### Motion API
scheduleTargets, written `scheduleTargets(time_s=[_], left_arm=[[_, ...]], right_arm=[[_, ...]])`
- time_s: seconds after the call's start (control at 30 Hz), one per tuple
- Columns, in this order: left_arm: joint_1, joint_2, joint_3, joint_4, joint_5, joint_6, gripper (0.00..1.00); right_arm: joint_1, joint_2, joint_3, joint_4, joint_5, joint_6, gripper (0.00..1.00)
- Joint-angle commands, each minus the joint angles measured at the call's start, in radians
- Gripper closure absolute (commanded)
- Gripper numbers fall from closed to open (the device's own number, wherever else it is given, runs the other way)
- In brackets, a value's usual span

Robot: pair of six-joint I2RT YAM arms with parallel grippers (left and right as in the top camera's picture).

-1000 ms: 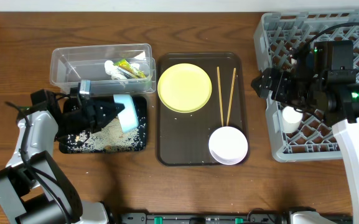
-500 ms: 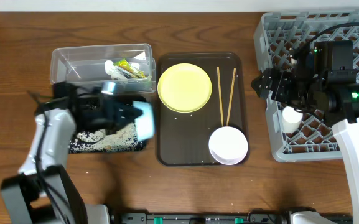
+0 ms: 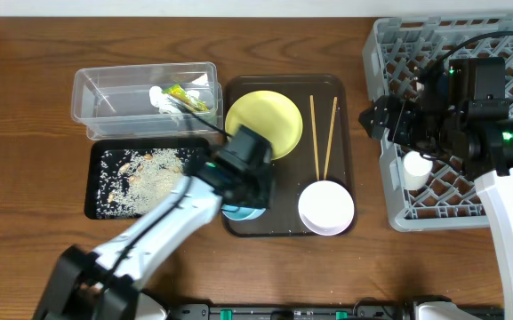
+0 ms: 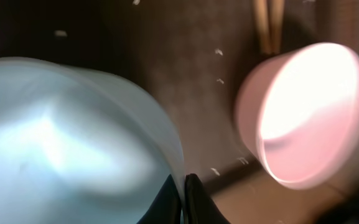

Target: Sort waste into correct bins and load items into the dishwasher rack

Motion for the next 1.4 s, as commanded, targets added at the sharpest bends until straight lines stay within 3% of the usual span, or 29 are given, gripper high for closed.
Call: scheduleTargets(time_s=[0.0,0.23,0.37,0.63,0.67,0.83,1.0,1.37], left_arm=[[-0.064,0.029,0.01,0.039,-0.186,-0.081,0.87],[-0.061,0.001,0.079,-0.017,-0.186,-0.079,0.51],[-0.001,-0.048,0.183,-0.127,-0.185,-0.058,0.45],[0.168,-0.205,0.319,-0.247,-0.185,0.092,0.35],[0.191,-0.231,0.328,-0.257,-0.185,0.12,0.35],[0.281,-0.358,0.339,-0.288,-0.186,0.225,0.32],[0.336,-0.491,0.338,-0.304,-0.189,0.225,0.2],[0.338,-0.617,0.338,-0.307,-0.189,0.225,0.14]], right_arm=[[0.009,0.001,0.001,-0.001,0.0,0.008,0.07],[0.01,0.001,-0.001,-0.002,0.0,-0.008,0.07],[0.023,0.001,-0.013,0.0,0.001,-0.05,0.07],[0.085,0.002,-0.025,0.018,0.064,-0.116,0.07],[0.089,0.002,-0.025,0.019,0.087,-0.116,0.01],[0.087,0.002,-0.025,0.019,0.163,-0.116,0.01],[0.088,0.002,-0.025,0.031,0.164,-0.116,0.01],[0.088,0.002,-0.025,0.029,0.164,-0.116,0.01]])
